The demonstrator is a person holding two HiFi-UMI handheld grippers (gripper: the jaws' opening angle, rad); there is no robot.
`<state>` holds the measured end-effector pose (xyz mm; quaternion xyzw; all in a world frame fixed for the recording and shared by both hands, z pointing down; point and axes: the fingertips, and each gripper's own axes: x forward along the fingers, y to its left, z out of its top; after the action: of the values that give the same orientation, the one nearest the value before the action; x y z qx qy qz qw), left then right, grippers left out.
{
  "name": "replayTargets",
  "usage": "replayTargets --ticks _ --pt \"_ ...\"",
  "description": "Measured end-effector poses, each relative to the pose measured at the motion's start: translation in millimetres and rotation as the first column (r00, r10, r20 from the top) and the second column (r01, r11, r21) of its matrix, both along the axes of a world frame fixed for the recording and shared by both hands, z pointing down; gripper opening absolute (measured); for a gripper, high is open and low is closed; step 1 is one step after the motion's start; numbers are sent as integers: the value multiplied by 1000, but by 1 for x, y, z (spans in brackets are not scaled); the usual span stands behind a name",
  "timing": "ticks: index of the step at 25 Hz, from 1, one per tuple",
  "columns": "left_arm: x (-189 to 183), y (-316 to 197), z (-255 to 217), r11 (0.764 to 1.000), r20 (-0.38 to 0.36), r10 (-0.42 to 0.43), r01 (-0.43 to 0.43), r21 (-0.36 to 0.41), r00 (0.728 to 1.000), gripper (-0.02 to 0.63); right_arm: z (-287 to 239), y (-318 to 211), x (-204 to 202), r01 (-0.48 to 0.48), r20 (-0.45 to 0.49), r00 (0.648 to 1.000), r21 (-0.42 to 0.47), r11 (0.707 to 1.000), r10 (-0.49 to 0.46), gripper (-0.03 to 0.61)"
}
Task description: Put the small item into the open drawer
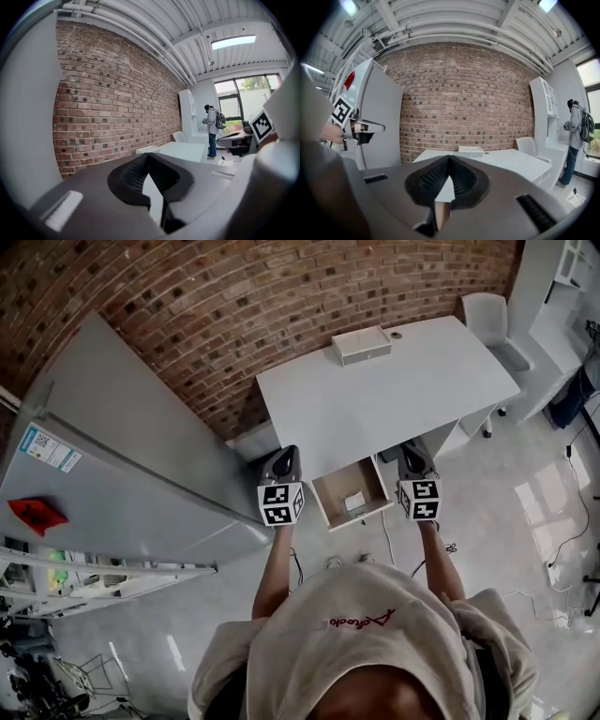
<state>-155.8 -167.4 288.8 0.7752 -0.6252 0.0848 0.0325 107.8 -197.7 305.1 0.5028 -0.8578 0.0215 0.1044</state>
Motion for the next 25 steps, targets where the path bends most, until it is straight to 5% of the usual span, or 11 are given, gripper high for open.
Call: replayTargets --ticks 25 --pt "4 1 -8 1000 2 13 -13 11 1000 9 -12 -3 0 4 1 1000 0 1000 -4 12"
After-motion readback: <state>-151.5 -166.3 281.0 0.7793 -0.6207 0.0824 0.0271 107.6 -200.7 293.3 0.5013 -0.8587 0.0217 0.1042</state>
